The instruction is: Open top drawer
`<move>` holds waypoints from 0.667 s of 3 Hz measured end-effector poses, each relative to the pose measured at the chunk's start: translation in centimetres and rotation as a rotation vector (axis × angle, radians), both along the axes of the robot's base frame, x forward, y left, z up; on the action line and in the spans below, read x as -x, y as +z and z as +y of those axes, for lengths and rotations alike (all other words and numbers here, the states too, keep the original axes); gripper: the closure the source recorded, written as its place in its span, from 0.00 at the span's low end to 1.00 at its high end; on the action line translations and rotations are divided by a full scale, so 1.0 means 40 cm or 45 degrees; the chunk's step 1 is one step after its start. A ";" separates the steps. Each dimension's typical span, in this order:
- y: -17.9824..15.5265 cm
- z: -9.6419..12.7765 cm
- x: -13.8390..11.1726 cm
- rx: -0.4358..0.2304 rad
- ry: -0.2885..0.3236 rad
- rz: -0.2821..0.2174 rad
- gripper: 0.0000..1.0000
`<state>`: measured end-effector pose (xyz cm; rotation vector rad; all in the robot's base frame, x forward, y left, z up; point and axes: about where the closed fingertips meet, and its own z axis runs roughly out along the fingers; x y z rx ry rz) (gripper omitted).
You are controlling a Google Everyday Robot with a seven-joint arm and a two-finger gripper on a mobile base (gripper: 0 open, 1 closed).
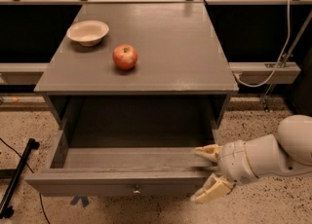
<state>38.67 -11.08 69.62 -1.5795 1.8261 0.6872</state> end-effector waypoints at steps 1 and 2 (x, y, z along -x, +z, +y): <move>0.062 -0.013 -0.038 -0.052 -0.013 -0.031 0.00; 0.123 -0.055 -0.078 -0.137 -0.039 -0.046 0.00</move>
Offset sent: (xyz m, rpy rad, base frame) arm 0.0514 -0.0464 0.0800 0.1898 -0.0516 -0.0635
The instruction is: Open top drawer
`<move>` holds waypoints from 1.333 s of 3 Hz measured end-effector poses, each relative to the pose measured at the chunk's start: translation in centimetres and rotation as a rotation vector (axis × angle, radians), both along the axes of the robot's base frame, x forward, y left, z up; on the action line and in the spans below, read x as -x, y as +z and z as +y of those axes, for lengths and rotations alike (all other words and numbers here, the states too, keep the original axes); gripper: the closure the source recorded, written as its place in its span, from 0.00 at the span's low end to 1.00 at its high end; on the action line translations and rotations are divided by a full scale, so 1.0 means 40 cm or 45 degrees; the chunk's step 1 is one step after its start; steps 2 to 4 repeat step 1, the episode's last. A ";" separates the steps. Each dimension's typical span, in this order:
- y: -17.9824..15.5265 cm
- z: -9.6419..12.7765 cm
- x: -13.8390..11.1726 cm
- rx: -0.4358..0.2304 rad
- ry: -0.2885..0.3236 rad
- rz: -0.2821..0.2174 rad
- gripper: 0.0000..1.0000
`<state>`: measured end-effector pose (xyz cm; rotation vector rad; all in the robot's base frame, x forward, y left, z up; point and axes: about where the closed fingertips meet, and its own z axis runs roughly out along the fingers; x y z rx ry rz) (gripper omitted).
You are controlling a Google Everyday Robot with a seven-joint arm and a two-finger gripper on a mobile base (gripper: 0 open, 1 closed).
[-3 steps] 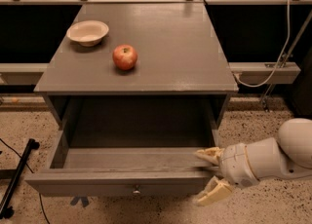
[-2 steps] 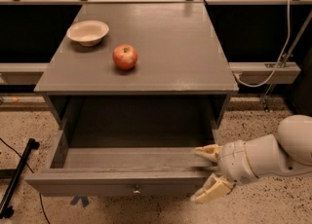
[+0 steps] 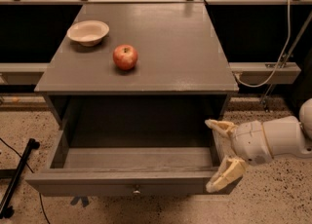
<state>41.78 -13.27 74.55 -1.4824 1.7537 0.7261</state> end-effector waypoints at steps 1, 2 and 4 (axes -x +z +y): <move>0.012 -0.001 -0.007 -0.004 0.001 -0.010 0.00; 0.012 -0.001 -0.007 -0.004 0.001 -0.010 0.00; 0.012 -0.001 -0.007 -0.004 0.001 -0.010 0.00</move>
Offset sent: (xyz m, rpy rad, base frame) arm 0.0000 0.0000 0.0000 0.0000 0.0000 0.0000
